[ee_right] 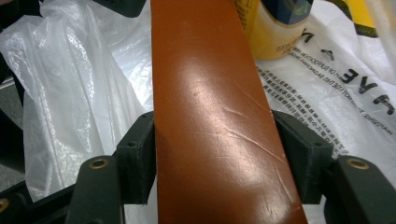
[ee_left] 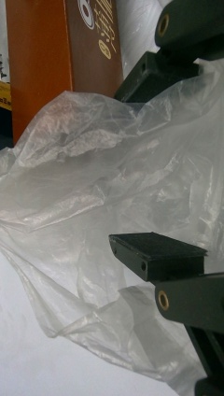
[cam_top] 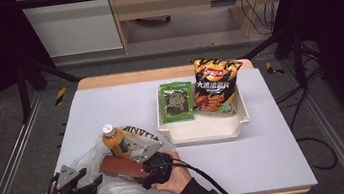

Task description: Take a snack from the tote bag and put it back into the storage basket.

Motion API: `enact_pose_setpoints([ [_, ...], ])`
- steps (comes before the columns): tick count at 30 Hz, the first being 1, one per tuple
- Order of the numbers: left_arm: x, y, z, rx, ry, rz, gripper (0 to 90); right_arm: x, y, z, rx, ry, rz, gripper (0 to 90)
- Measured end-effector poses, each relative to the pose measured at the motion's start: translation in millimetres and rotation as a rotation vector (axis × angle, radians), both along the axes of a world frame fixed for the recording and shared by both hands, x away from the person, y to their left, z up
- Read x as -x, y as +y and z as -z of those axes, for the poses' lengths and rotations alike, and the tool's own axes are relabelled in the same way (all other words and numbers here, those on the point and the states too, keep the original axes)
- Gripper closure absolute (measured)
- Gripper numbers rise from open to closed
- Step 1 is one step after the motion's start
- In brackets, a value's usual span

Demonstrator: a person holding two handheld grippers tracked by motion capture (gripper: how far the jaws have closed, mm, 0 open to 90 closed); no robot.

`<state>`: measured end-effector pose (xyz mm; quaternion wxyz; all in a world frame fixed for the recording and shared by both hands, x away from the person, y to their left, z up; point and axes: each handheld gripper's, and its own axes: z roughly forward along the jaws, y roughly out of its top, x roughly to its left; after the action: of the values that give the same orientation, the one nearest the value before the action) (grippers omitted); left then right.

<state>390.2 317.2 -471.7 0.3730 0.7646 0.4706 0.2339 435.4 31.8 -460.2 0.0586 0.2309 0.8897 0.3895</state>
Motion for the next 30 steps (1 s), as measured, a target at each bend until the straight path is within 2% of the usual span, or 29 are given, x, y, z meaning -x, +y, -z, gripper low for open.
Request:
enact_pose_setpoints([
  [7,0.2,0.0,-0.1,-0.001,0.0,-0.004,33.3,3.2,-1.0,-1.1,0.007,-0.026,-0.03,42.5],
  [12,-0.2,-0.1,0.2,-0.004,0.0,-0.005,33.3,3.7,-6.0,-7.5,-0.03,-0.034,-0.04,43.2],
  [17,-0.2,-0.3,-0.1,-0.009,0.002,-0.001,33.2,5.7,-11.6,-21.0,-0.08,-0.058,-0.039,43.4],
  [30,-0.7,-0.5,-0.2,-0.007,0.005,0.002,33.1,14.6,-14.4,-64.3,-0.147,-0.112,-0.071,43.7],
])
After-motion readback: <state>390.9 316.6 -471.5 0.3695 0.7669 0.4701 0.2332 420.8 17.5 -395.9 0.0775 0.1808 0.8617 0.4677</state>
